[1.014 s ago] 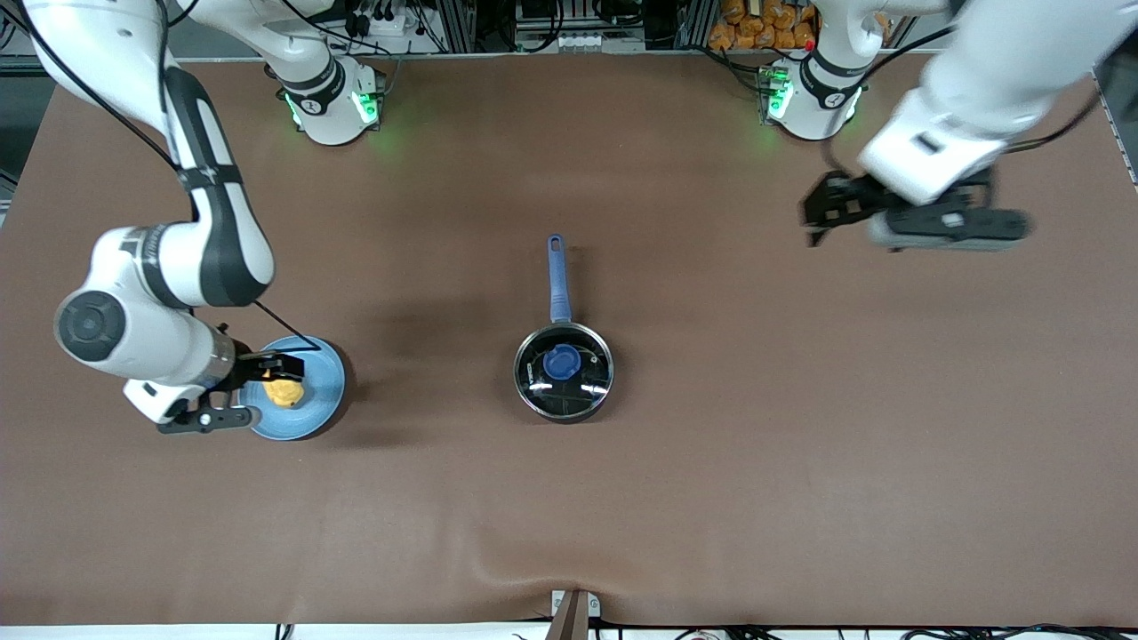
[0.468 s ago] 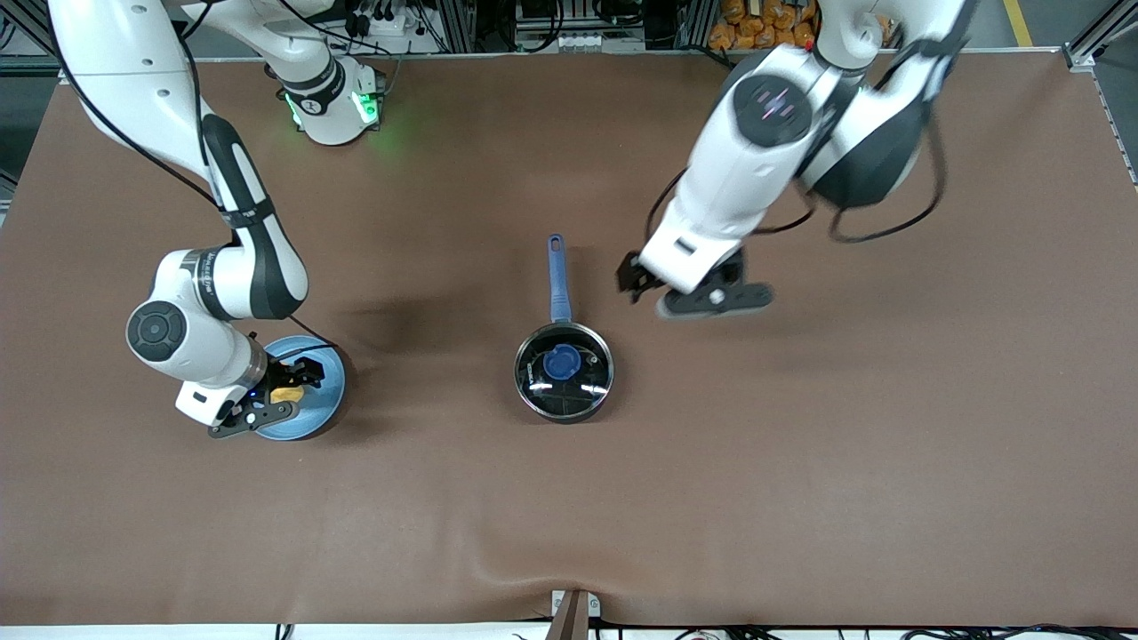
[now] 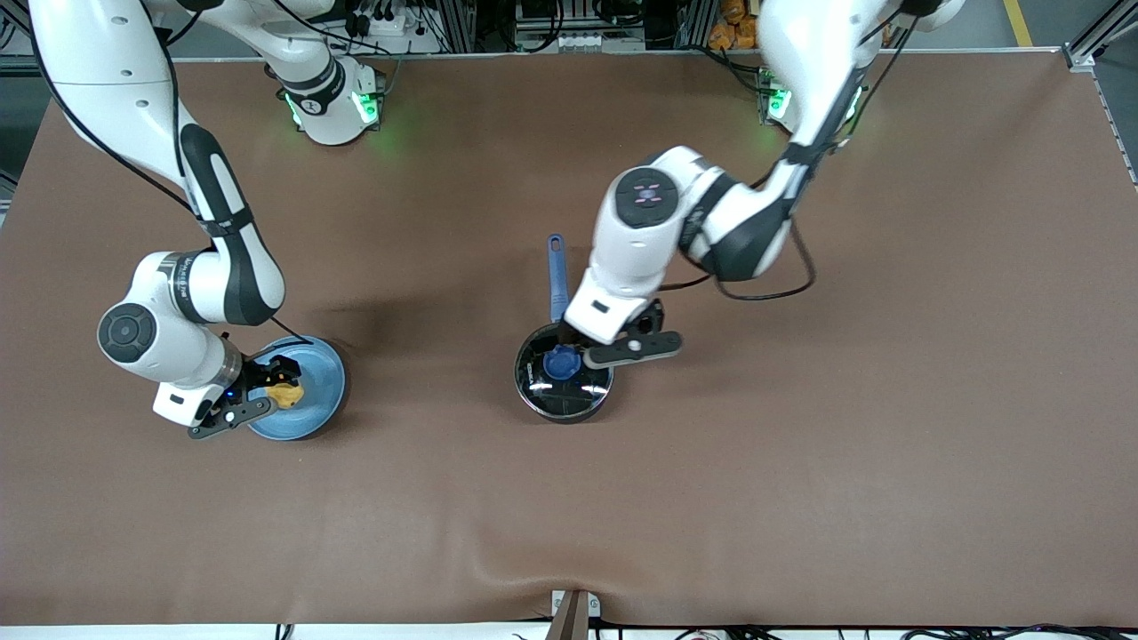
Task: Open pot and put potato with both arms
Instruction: 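Grasp the potato with the right gripper while the left gripper grasps the knob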
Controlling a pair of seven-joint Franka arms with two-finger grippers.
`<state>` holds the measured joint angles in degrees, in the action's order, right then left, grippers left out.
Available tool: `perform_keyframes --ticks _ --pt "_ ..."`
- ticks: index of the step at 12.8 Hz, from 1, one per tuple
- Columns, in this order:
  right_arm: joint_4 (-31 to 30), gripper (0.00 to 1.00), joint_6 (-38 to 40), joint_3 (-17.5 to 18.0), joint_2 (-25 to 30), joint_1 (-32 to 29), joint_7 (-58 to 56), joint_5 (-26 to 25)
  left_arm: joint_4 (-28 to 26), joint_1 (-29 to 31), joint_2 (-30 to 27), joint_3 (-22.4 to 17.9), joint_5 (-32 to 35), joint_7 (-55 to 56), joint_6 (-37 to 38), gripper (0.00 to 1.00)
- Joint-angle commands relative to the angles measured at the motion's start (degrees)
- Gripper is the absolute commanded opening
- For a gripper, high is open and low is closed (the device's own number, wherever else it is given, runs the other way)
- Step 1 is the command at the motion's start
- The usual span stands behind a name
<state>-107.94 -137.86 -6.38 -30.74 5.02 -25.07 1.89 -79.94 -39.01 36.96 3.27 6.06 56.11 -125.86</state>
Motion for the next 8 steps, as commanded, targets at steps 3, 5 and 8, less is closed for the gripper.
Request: perform_keyframes --ticks 3,5,8 --pt "-3.9 1.00 -4.2 0.8 -0.1 -0.6 -1.6 1.5 3.4 -6.9 4.4 -6.4 1.9 2.7 -0.7 1.00" --pt "-4.7 1.00 -5.5 0.8 -0.5 -0.6 -1.6 1.8 4.4 -9.1 4.4 -8.6 1.9 3.3 -0.7 1.00" --pt "-4.8 0.91 -6.1 0.8 -0.5 -0.7 -1.6 1.8 7.9 -9.3 4.6 -9.2 1.4 3.9 -1.3 1.00"
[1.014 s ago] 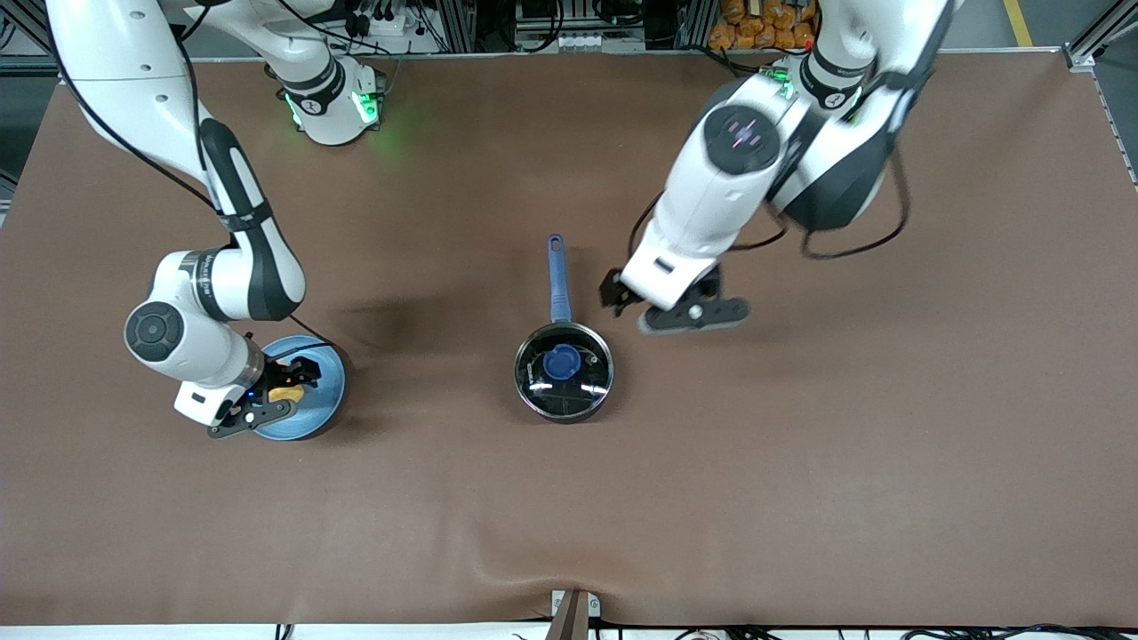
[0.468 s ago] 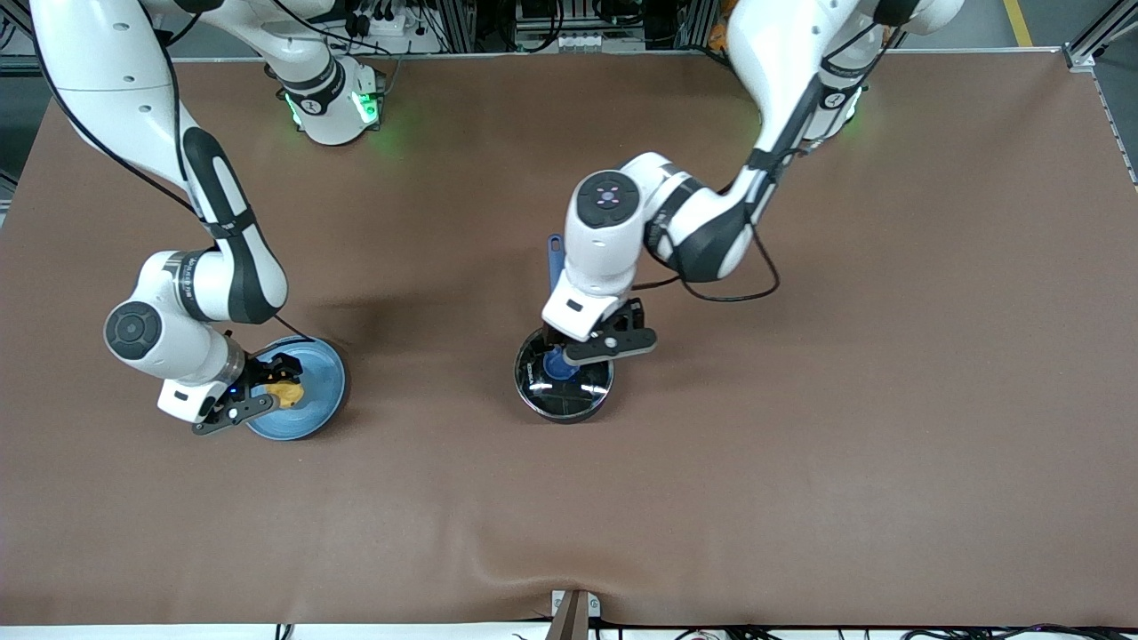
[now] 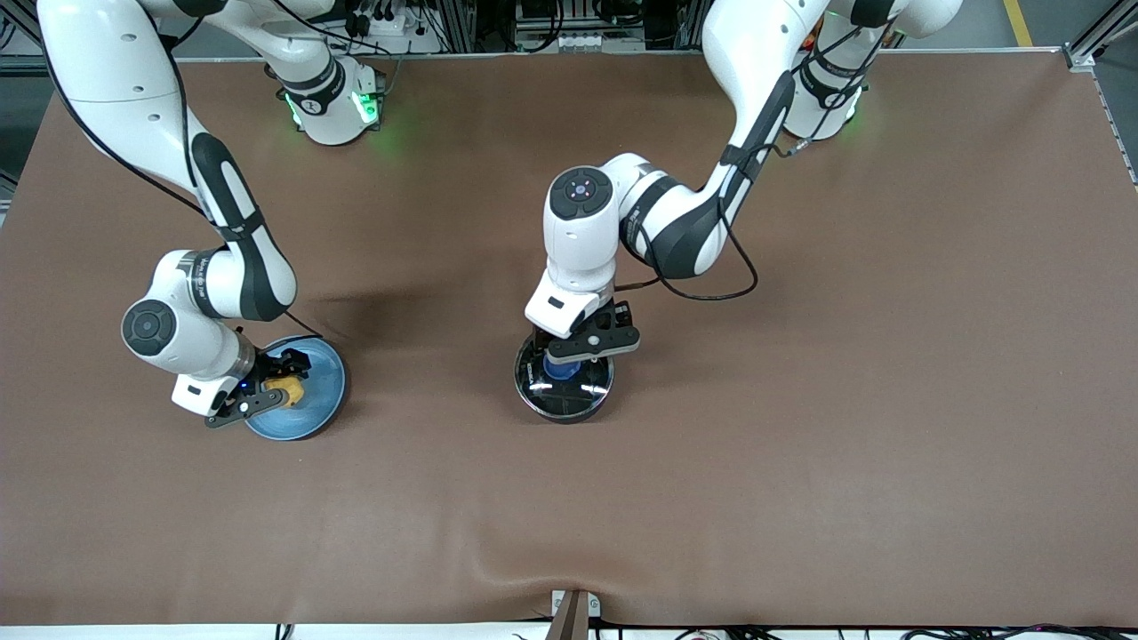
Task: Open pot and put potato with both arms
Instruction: 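Grasp the potato with the right gripper while the left gripper grasps the knob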
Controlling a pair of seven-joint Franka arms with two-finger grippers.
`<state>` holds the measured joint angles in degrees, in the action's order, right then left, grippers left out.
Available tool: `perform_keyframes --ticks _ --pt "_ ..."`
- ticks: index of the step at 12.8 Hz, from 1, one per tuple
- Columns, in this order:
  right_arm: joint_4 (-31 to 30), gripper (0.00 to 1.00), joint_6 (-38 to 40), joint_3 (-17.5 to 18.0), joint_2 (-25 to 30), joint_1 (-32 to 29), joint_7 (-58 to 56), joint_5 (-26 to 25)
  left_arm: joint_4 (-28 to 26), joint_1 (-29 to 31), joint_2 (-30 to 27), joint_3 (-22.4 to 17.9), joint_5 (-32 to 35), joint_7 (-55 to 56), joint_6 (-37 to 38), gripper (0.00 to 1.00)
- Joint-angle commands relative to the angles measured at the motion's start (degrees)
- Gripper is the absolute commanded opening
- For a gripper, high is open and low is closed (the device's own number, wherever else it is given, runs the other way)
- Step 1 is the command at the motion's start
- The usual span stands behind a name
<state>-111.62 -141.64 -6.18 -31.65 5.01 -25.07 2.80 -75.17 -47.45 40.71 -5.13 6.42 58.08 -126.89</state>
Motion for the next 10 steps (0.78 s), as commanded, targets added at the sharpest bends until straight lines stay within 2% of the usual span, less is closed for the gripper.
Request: perform_keyframes --ticks 1,2,4,8,10 --pt "-1.1 0.66 -2.3 0.6 0.4 -0.7 -1.6 0.8 3.5 -1.0 1.0 -0.6 1.0 3.6 -2.6 1.00" --pt "-1.0 0.50 -2.3 0.6 0.4 -0.6 -1.6 0.8 3.5 -1.6 2.0 -0.3 0.9 5.4 -4.7 1.00" --pt "-0.9 0.30 -2.3 0.6 0.5 -0.6 -1.6 0.8 4.1 -1.9 3.9 -0.7 0.9 6.7 -8.3 1.00" --pt "0.7 0.19 -1.5 0.6 1.4 -0.4 -0.9 0.9 3.1 -1.7 4.9 -1.0 0.4 6.2 -9.0 1.00" --pt "1.5 0.18 -1.5 1.1 2.3 0.0 1.0 0.9 2.2 -1.6 3.8 -1.7 -1.4 1.7 -7.5 1.00"
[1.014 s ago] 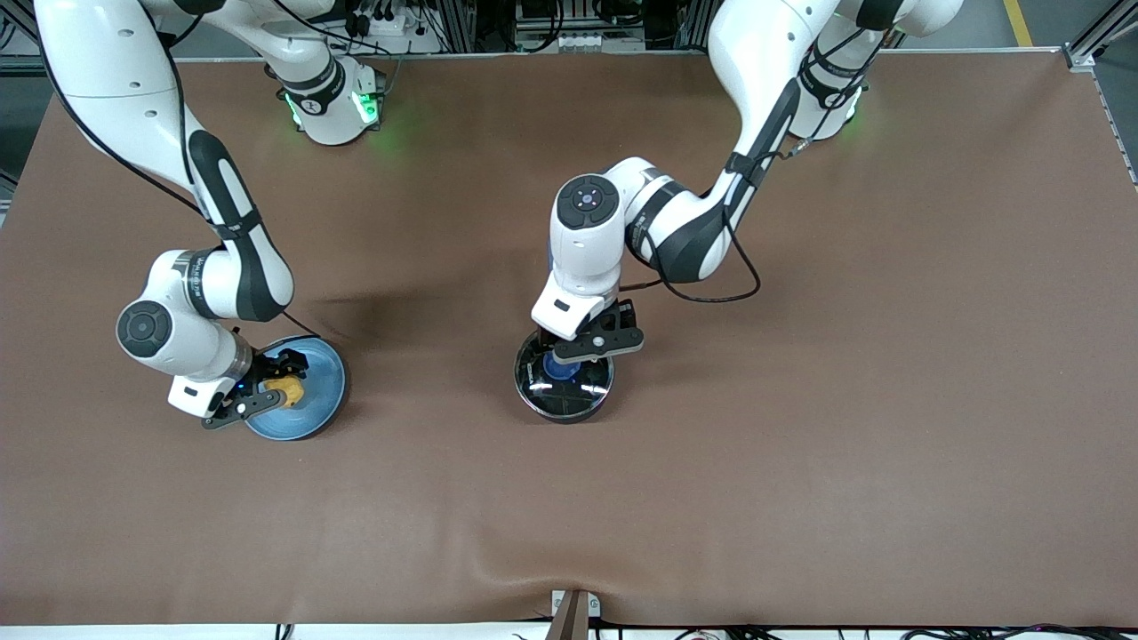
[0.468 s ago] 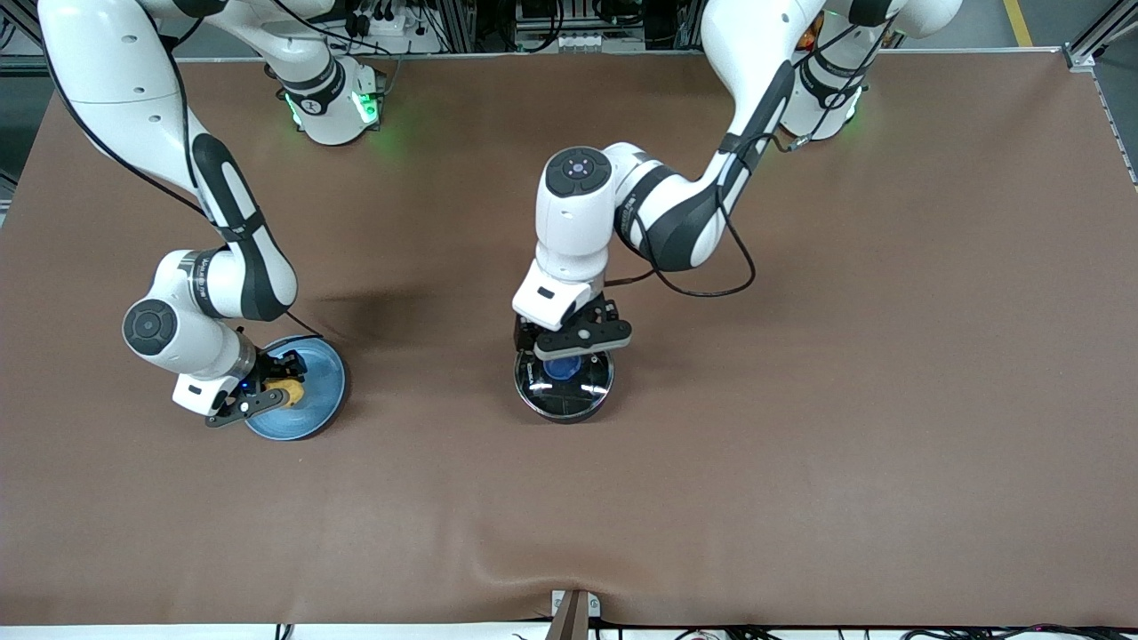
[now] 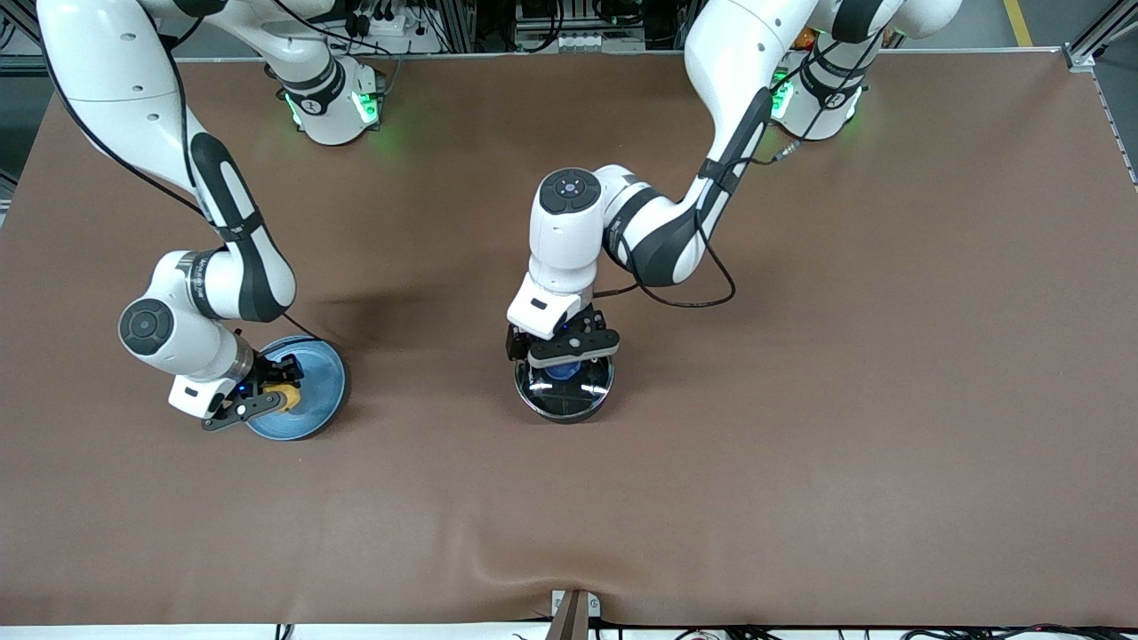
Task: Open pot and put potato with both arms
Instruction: 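Grasp the potato with the right gripper while the left gripper grasps the knob, then lift the potato with the right gripper while the left gripper lifts the lid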
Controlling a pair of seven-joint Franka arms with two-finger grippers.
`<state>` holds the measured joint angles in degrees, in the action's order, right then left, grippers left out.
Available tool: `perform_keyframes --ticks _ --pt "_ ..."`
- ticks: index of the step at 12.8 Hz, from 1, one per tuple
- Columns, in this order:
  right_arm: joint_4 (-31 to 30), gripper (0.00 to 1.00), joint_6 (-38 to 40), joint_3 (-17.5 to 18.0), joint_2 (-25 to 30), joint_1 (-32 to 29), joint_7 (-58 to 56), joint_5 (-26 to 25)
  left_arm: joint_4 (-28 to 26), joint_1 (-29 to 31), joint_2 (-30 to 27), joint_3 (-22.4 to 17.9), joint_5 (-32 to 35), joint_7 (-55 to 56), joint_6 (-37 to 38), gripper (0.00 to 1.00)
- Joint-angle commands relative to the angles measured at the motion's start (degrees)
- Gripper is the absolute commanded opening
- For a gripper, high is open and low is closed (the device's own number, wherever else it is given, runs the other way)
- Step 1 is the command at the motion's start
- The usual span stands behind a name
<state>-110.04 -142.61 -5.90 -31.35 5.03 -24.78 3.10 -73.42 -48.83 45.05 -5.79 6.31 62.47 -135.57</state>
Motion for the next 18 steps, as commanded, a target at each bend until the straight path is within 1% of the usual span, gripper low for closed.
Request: perform_keyframes --ticks 1,2,4,6,8,11,14,15,16,17,18 --pt "0.1 0.17 -0.5 1.6 2.9 0.2 1.8 0.6 0.6 -0.3 -0.6 -1.7 -2.1 -3.0 2.5 1.00" --pt "0.5 0.16 1.0 2.9 3.6 0.1 4.5 0.6 0.2 -0.3 -0.4 -1.7 -2.2 -3.4 3.5 1.00" --pt "2.4 0.16 6.5 5.9 5.1 0.2 13.0 0.6 0.1 -0.2 0.5 -1.7 -2.6 -3.6 3.8 1.00" --pt "4.8 0.16 10.5 9.2 6.1 0.2 21.1 0.6 0.2 -0.3 0.7 -1.7 -6.1 -3.7 3.7 1.00" --pt "8.1 0.15 13.4 12.6 6.1 0.2 28.1 0.6 0.4 -0.4 1.5 -1.7 -6.4 -3.6 3.7 1.00" --pt "11.2 0.14 14.6 17.2 6.0 0.2 38.8 0.6 0.5 -0.4 2.3 -1.8 -6.4 -4.0 3.5 1.00" --pt "12.6 0.14 14.6 20.3 5.9 0.2 45.6 0.6 0.6 -0.4 2.7 -1.8 -6.4 -3.8 3.4 1.00" --pt "13.3 0.14 14.6 21.3 5.8 0.3 47.9 0.6 0.6 -0.5 2.7 -1.8 -6.4 -3.8 3.4 0.79" --pt "14.0 0.14 14.6 21.8 5.7 0.5 50.0 0.6 0.6 -0.5 2.7 -1.7 -6.4 -3.6 3.4 0.41" --pt "14.7 0.13 14.6 22.1 5.6 1.0 52.1 0.7 0.6 -0.6 2.7 -1.7 -6.4 -3.5 3.4 0.24" --pt "15.7 0.13 14.6 22.2 5.4 2.1 54.7 0.9 0.7 -0.6 2.7 -1.7 -6.4 -3.5 3.4 0.13"
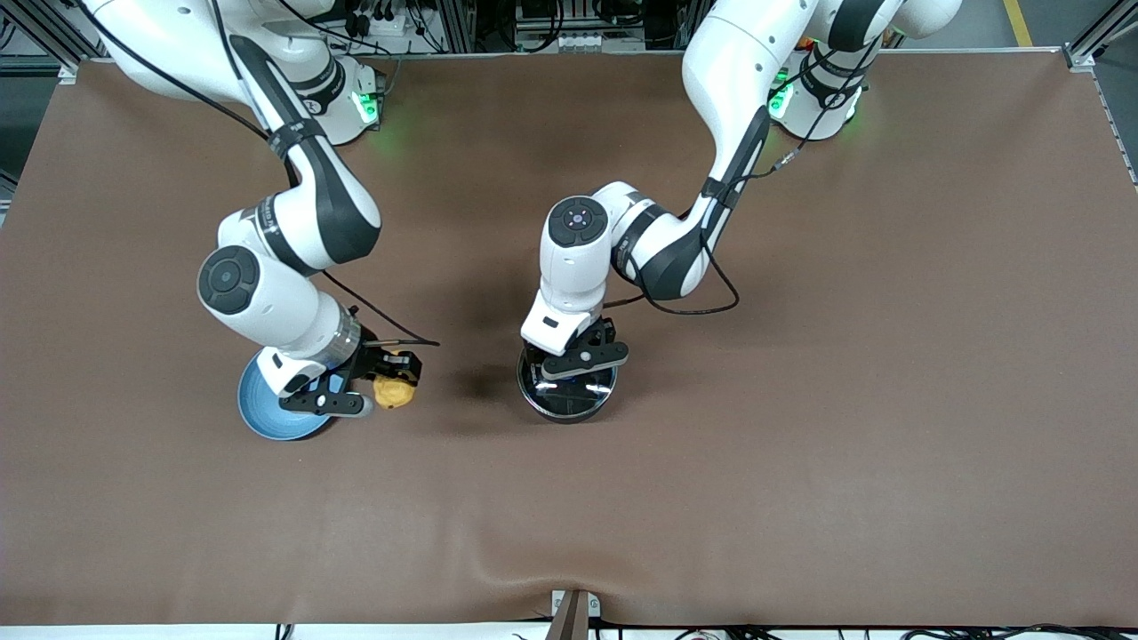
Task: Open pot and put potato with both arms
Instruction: 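Lift the potato with the right gripper while the left gripper lifts the lid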
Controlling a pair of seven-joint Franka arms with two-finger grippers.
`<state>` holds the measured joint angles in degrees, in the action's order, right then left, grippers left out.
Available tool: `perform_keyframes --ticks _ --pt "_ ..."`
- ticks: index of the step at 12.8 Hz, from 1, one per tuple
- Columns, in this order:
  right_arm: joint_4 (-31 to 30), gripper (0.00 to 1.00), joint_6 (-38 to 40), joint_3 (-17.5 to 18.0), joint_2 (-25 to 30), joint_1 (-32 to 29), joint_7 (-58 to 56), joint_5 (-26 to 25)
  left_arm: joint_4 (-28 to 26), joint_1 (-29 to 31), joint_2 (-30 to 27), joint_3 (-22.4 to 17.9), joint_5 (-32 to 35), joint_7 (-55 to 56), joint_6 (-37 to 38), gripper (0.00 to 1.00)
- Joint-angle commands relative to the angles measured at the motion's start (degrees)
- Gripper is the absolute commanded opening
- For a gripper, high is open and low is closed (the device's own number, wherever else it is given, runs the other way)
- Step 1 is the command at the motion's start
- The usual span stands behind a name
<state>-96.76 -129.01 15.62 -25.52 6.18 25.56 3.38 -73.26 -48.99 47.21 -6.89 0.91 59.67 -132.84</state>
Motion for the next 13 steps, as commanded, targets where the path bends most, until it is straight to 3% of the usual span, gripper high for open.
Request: perform_keyframes --ticks 1,4,6,10,13 --pt "3.4 0.13 0.9 0.6 -0.8 1.8 6.5 1.8 0.7 -0.3 0.3 -0.6 -1.0 -0.7 0.6 0.00" --pt "3.9 0.13 0.5 0.5 -1.5 2.8 7.3 7.2 0.7 -0.3 0.0 -0.6 -1.2 -0.4 0.7 0.00" --pt "4.3 0.13 0.4 0.5 -1.9 3.0 7.2 7.3 0.7 -0.1 -1.3 -0.5 -1.8 -0.6 1.5 0.00" --pt "5.8 0.12 0.5 0.5 -3.4 3.7 6.6 6.9 0.7 0.4 -8.0 -2.5 -6.2 -4.9 14.0 0.00" --pt "10.2 0.11 0.2 -0.1 -7.6 8.9 10.1 6.1 -2.1 2.9 -14.1 -2.8 -7.6 -9.5 20.4 0.00"
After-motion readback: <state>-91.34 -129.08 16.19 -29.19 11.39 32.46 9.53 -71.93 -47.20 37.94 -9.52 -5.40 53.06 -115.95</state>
